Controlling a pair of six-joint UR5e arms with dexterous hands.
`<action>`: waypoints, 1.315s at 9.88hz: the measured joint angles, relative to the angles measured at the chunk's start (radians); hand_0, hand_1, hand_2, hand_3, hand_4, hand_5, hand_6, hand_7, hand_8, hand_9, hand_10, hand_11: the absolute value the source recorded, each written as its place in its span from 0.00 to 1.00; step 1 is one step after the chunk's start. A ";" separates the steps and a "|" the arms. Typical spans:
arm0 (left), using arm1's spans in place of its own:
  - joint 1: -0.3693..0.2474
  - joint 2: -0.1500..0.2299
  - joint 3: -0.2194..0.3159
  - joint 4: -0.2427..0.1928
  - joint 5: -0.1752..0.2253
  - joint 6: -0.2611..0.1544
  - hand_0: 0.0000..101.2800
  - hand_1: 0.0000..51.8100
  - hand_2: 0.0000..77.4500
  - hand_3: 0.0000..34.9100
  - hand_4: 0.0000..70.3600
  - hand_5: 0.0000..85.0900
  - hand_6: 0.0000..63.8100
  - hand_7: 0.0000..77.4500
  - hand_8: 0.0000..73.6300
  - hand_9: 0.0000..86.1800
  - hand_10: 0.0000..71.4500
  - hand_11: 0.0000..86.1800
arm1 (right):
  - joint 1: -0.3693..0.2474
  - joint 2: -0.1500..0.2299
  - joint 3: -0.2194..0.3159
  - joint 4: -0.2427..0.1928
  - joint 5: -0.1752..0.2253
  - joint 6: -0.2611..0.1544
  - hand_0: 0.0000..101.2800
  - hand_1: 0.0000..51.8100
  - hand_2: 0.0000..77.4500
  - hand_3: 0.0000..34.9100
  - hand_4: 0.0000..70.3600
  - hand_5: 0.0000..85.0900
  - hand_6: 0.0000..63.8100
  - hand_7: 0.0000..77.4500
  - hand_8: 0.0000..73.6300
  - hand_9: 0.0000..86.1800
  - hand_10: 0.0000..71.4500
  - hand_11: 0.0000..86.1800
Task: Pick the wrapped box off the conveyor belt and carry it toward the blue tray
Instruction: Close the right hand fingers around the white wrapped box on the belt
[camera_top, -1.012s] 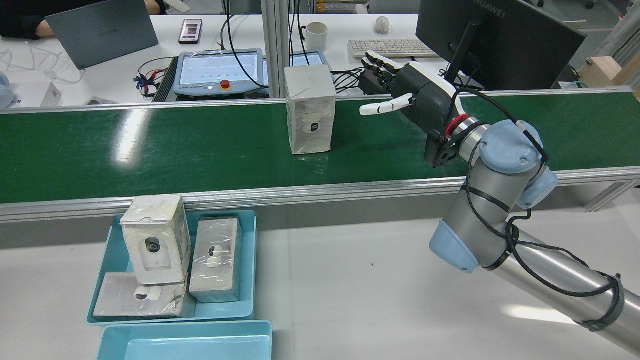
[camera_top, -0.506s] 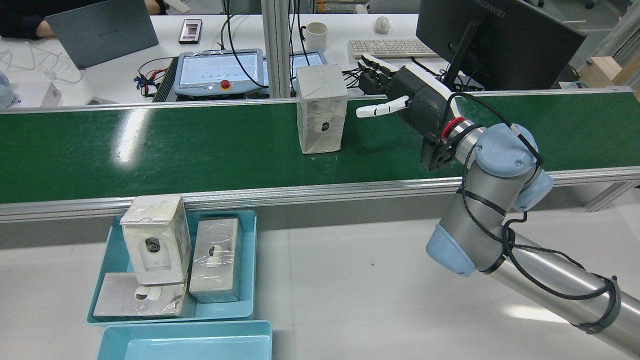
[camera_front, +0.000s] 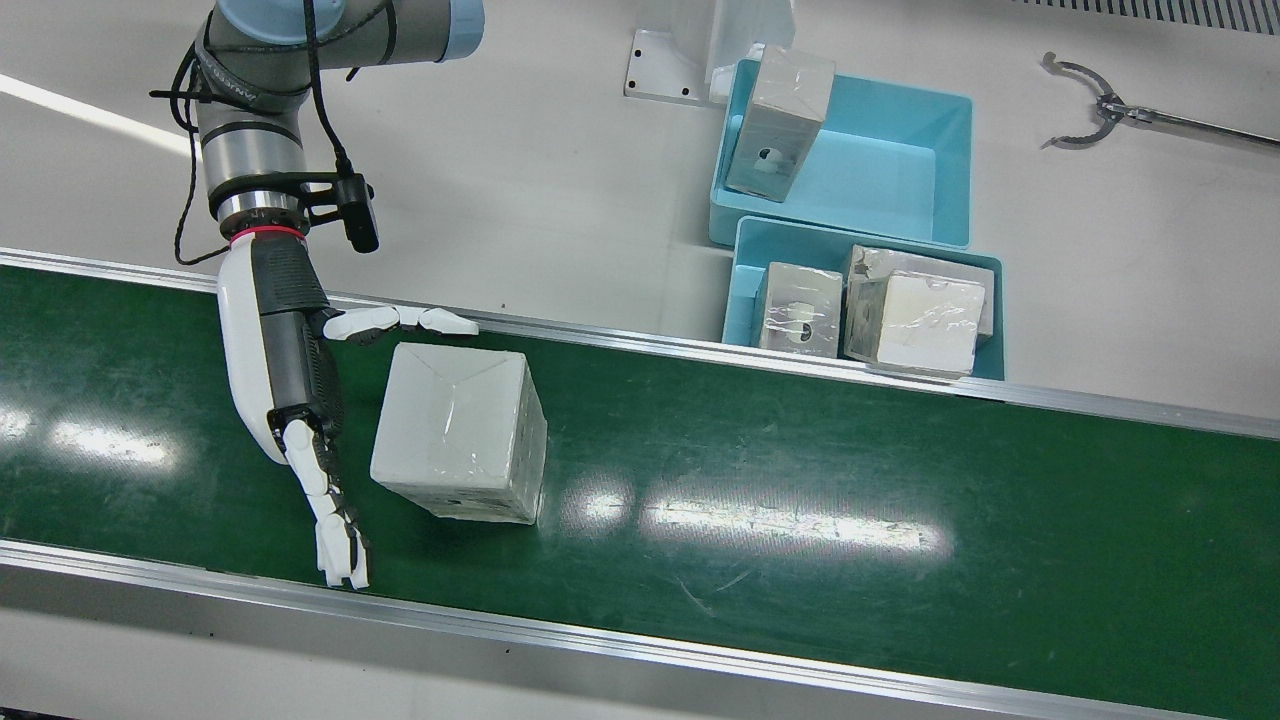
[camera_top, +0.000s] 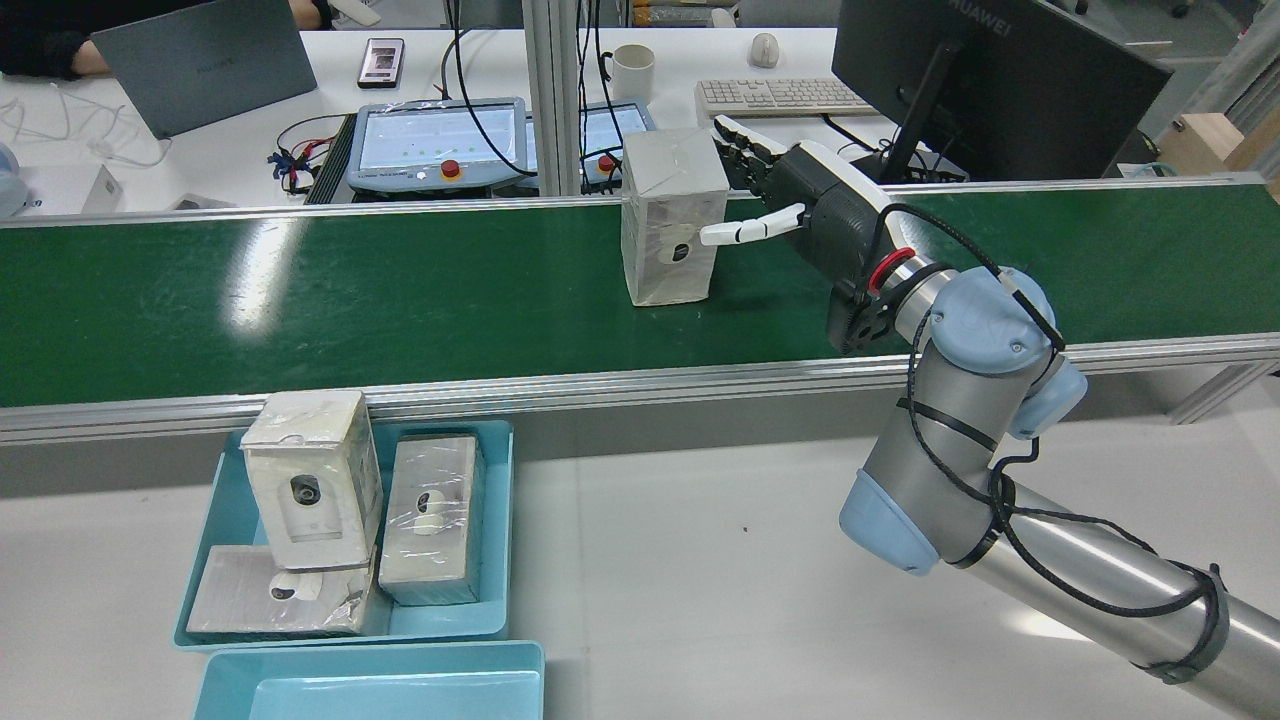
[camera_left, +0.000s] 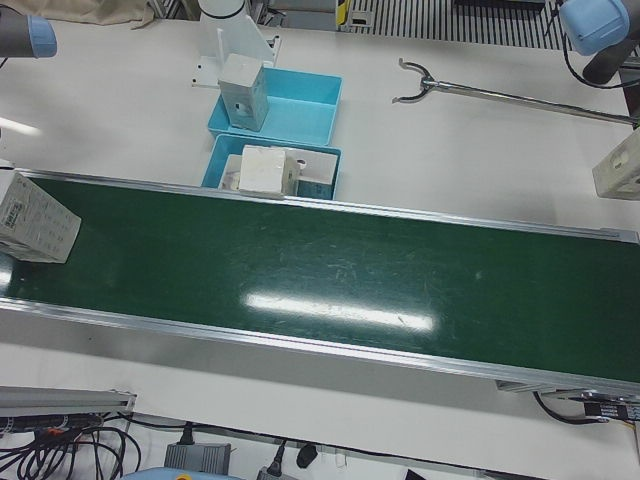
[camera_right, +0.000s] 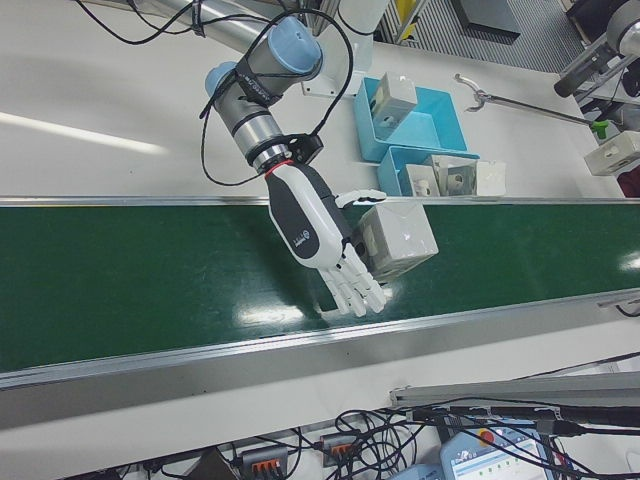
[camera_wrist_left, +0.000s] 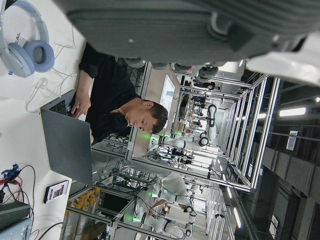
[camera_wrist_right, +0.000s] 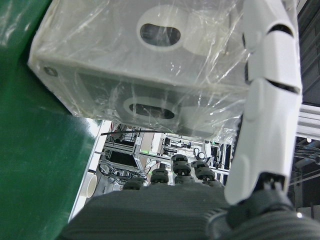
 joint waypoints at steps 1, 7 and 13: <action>0.000 0.000 0.000 0.000 0.000 0.000 0.00 0.00 0.01 0.00 0.00 0.01 0.00 0.00 0.00 0.00 0.01 0.00 | -0.001 0.000 -0.003 0.000 0.004 0.000 0.45 0.26 0.22 0.00 0.05 0.02 0.00 0.01 0.04 0.02 0.00 0.02; 0.000 0.000 0.000 0.000 0.000 0.000 0.00 0.00 0.01 0.00 0.00 0.01 0.00 0.01 0.00 0.00 0.00 0.00 | -0.003 0.000 -0.015 0.003 0.019 0.002 0.44 0.26 0.22 0.00 0.05 0.02 0.00 0.01 0.04 0.02 0.00 0.02; 0.000 0.000 0.000 0.000 0.000 0.000 0.00 0.00 0.01 0.00 0.00 0.01 0.00 0.00 0.00 0.00 0.00 0.00 | -0.003 -0.005 -0.013 0.055 0.043 0.007 0.42 0.20 0.21 0.06 0.05 0.11 0.00 0.01 0.04 0.02 0.07 0.05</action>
